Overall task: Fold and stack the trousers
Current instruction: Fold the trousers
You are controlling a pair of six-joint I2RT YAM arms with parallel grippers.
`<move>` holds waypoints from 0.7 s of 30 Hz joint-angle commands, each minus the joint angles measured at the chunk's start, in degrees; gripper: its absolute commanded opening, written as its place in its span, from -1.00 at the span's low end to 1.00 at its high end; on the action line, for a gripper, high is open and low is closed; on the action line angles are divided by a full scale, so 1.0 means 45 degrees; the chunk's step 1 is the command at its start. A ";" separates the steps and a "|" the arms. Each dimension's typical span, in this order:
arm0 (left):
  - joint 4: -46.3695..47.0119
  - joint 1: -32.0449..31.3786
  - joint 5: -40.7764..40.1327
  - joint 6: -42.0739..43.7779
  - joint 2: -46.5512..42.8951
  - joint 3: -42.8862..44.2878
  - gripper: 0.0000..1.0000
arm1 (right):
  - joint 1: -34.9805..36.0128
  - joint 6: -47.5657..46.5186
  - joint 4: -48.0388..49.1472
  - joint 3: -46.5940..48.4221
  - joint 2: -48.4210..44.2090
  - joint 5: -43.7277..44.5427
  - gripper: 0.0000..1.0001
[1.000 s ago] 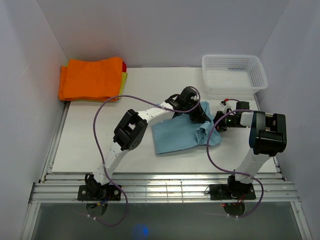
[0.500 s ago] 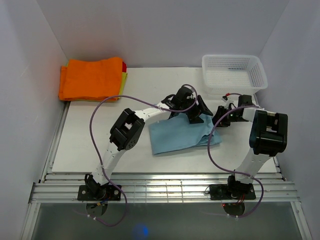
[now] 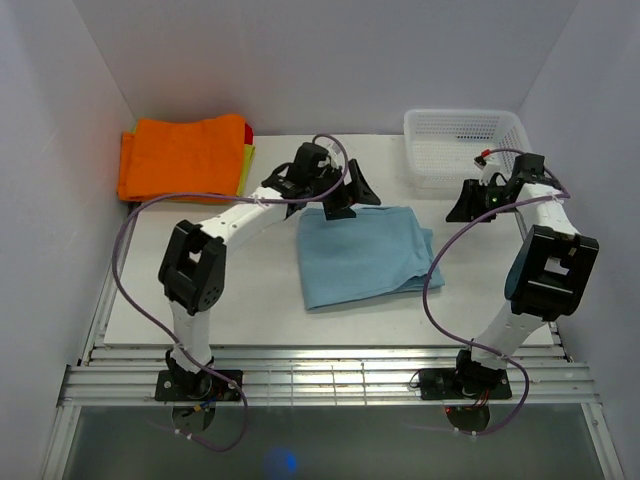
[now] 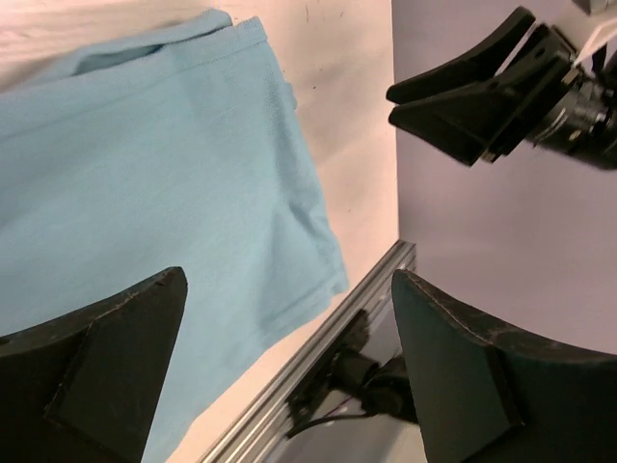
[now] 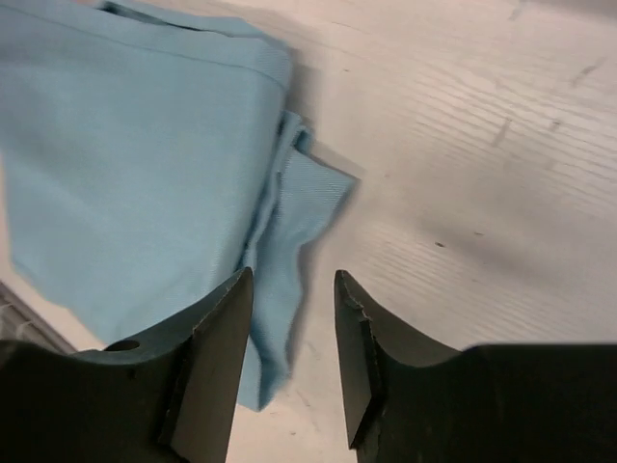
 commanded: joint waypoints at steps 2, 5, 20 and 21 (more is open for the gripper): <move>-0.2194 0.0992 0.0619 0.4256 -0.2357 -0.0971 0.96 | 0.0316 -0.1014 -0.3198 0.0620 -0.0557 -0.2557 -0.17; -0.2473 0.1540 0.2275 0.5939 -0.3372 -0.2278 0.96 | 0.0881 -0.1192 -0.3513 0.0056 -0.1063 -0.3827 -0.15; 0.0613 0.2925 0.6499 0.6724 -0.1781 -0.7829 0.54 | 0.2038 -0.3846 -0.3807 -0.3422 0.0125 -0.2269 -0.14; 0.0731 0.3142 0.6518 0.6703 -0.1445 -0.7810 0.52 | 0.1610 -0.3983 -0.3768 -0.3442 0.0301 -0.2228 -0.14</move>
